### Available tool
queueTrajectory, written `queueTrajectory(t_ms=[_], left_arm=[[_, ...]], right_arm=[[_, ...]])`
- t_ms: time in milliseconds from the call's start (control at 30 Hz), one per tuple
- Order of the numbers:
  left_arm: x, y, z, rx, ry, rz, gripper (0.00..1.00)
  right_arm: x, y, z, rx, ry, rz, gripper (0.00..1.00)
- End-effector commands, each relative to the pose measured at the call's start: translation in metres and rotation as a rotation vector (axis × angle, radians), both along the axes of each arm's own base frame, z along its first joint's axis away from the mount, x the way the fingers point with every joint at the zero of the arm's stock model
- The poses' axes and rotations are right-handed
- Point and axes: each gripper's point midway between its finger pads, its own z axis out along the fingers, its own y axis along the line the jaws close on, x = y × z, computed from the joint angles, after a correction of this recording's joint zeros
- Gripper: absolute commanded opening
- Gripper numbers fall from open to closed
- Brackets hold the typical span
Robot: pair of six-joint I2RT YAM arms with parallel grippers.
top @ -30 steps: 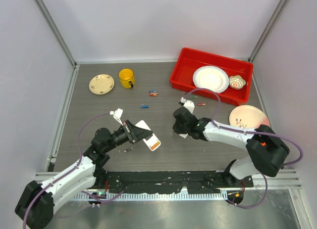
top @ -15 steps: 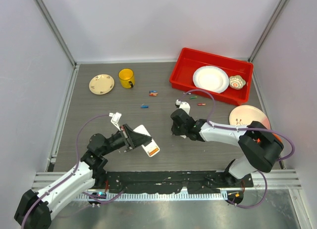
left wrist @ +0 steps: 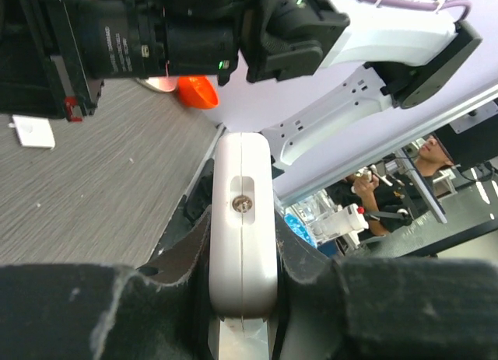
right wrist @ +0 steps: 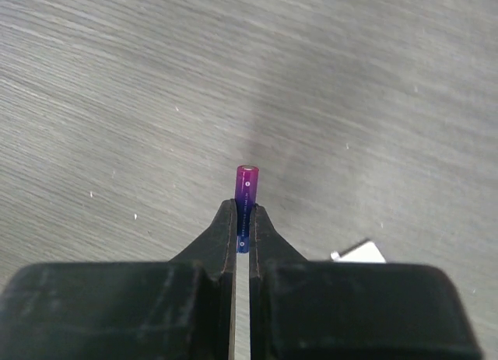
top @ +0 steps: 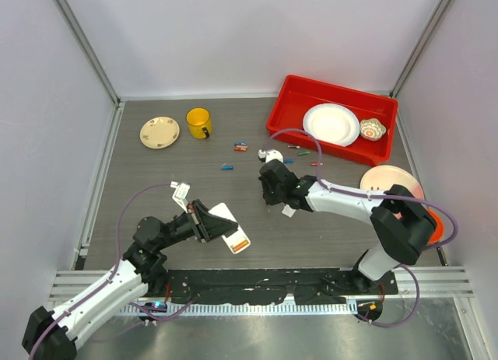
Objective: Load the batteries into the remote control
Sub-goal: Pick up the battery from the center of the board.
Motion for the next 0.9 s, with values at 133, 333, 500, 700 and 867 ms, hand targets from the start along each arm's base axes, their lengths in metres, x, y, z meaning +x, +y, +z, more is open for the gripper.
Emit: queueTrajectory(t_ms=[133, 333, 500, 700, 867], left_arm=[[0.006, 0.001, 0.001, 0.045, -0.020, 0.038, 0.00], [0.018, 0.002, -0.018, 0.152, 0.025, 0.092, 0.00], [0.017, 0.001, -0.018, 0.152, 0.025, 0.077, 0.00], [0.017, 0.000, -0.018, 0.141, 0.025, 0.075, 0.00], [0.016, -0.001, -0.017, 0.134, 0.026, 0.062, 0.00]], right_arm=[[0.015, 0.001, -0.023, -0.339, 0.018, 0.304, 0.02], [0.014, -0.001, -0.041, -0.423, 0.076, 0.367, 0.12], [0.012, -0.004, -0.041, -0.442, 0.098, 0.367, 0.29], [0.014, -0.010, -0.032, -0.457, 0.081, 0.335, 0.39], [0.014, -0.012, -0.037, -0.473, 0.092, 0.344, 0.33]])
